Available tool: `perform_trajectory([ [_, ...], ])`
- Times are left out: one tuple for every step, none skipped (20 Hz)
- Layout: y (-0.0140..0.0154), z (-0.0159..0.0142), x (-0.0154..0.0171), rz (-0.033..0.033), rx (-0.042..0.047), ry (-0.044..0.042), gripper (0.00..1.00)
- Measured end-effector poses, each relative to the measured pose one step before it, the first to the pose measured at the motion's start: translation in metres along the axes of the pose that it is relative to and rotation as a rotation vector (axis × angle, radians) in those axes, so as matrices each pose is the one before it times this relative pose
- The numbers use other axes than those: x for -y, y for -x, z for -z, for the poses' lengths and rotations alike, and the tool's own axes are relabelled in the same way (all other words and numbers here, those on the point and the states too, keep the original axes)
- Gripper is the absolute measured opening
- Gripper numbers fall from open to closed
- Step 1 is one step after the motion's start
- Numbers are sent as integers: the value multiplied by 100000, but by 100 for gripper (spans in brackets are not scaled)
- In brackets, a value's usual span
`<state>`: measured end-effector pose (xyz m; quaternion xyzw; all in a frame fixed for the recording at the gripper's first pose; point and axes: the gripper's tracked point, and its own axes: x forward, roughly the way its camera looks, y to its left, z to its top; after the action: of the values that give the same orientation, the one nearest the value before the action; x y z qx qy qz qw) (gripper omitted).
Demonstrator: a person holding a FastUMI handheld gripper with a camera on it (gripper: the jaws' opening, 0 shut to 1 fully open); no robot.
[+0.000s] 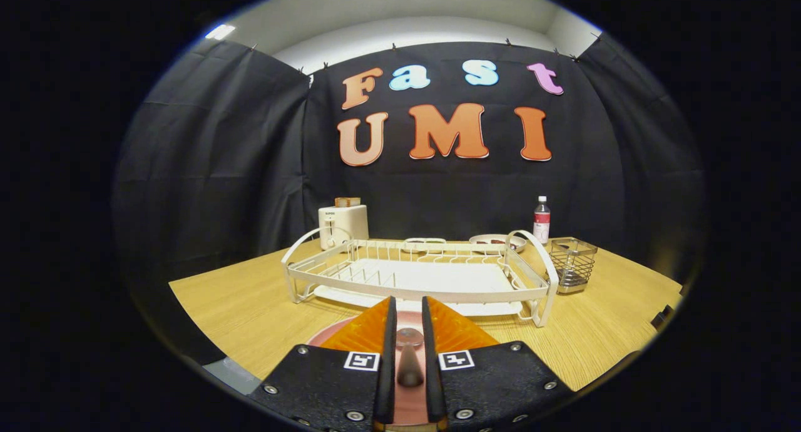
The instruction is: Take the plate from the dish rack, then take the spoon from the basket and place it into the plate.
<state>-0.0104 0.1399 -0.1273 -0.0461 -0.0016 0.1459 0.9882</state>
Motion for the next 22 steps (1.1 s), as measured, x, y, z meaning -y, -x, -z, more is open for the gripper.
perform_trajectory([
  [7,92,54,390,-779,52,23],
  [-93,129,119,721,-533,91,28],
  [12,32,247,443,-575,111,33],
  [25,-255,73,68,189,-300,45],
  [28,-308,143,55,239,-491,51],
  [48,-221,271,184,-7,-150,67],
  [16,-212,312,385,-382,290,75],
  [27,-193,405,445,-542,545,90],
  [75,-248,572,719,-725,395,94],
  [102,-282,437,509,-563,282,97],
  [152,-354,551,628,-488,-346,97],
  [213,-429,650,788,-218,-959,97],
  [146,-273,679,965,-213,-1221,97],
  [87,-246,841,1494,-157,-1044,97],
  [-52,-225,882,1747,-90,-117,97],
  [-57,-199,845,1673,-381,507,97],
  [-64,-238,975,1933,-356,566,97],
  [0,-384,991,1687,140,377,97],
  [-29,-475,738,987,455,503,97],
  [-72,-381,748,1051,190,852,97],
  [-40,-428,829,947,497,1094,97],
  [-168,-394,747,874,409,596,97],
])
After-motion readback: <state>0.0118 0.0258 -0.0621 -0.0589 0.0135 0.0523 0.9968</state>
